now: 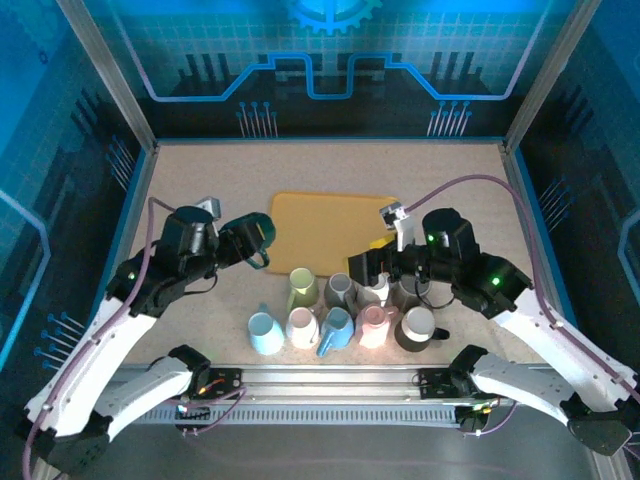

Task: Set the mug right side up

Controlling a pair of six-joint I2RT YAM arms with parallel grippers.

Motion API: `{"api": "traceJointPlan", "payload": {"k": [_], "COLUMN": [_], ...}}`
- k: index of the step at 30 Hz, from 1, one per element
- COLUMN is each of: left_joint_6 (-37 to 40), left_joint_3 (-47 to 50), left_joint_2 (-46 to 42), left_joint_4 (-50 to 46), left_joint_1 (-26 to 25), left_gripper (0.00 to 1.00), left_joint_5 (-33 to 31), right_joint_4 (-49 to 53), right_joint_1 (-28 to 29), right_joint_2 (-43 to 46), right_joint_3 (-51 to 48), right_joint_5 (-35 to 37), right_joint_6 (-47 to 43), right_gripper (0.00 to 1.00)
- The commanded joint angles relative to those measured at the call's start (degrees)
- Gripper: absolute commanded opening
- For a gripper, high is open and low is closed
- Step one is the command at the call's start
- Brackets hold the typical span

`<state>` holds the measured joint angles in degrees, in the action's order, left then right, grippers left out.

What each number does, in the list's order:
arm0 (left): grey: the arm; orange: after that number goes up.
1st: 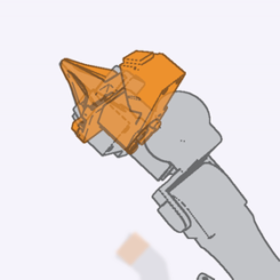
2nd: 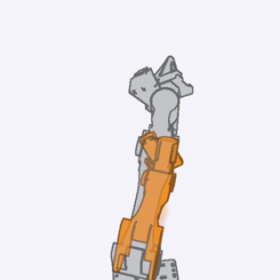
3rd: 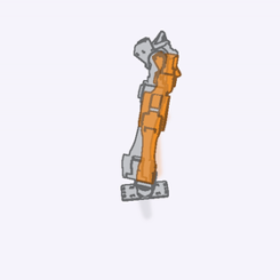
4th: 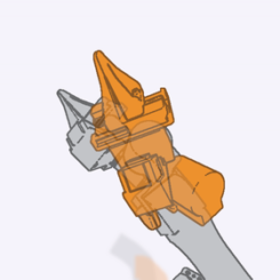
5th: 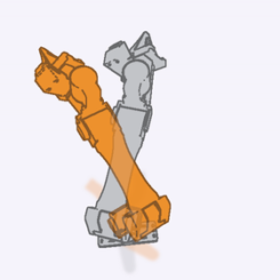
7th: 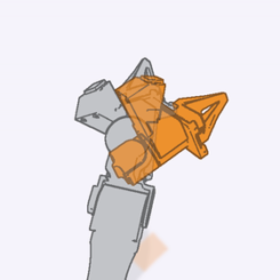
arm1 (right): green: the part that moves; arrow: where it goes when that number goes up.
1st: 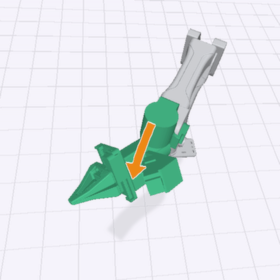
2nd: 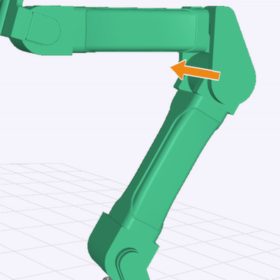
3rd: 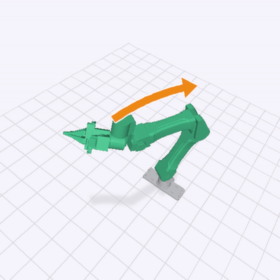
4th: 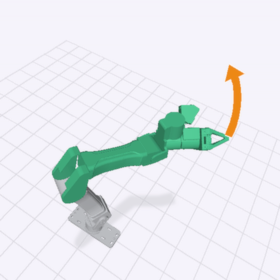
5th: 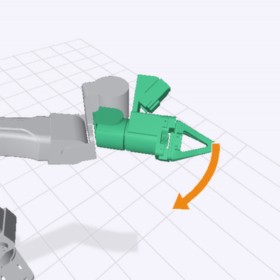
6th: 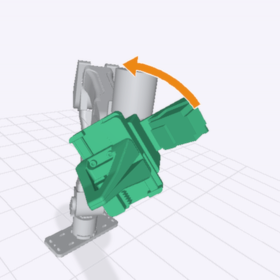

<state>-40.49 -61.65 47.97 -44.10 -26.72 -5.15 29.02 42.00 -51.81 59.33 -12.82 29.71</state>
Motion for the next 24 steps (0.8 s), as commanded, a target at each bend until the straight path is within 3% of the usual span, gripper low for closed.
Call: {"api": "traceJointPlan", "payload": {"k": [1,6,9,13,19,24], "left_joint_6": [6.73,0.81,-6.05,-13.9,-16.9,-18.04], "left_joint_3": [5.23,14.46,20.35,25.28,24.19,24.31], "left_joint_2": [-3.65,-3.13,-2.59,-0.44,2.11,2.9], "left_joint_4": [23.1,47.52,65.91,85.52,90.28,91.04], "left_joint_1": [0.27,0.53,0.76,1.21,1.52,1.52], "left_gripper": [0.36,0.36,0.36,0.34,0.32,0.33], "left_joint_5": [13.05,24.36,27.69,28.85,30.51,31.4], "right_joint_4": [-4.7,-15.74,-33.05,-53.83,-69.84,-72.08], "right_joint_1": [1.14,-3.67,-7.61,-12.32,-13.69,-13.65], "right_joint_2": [-1.55,-5.33,-6.09,-9.01,-15.0,-17.78], "right_joint_3": [3.25,0.98,-5.1,-11.35,-14.08,-14.25], "right_joint_5": [0.61,-12.55,-22.7,-29.54,-36.6,-36.07], "right_joint_6": [-4.23,-0.8,8.05,21.75,30.77,32.09], "right_gripper": [0.96,0.92,0.92,0.91,0.84,0.79]}}
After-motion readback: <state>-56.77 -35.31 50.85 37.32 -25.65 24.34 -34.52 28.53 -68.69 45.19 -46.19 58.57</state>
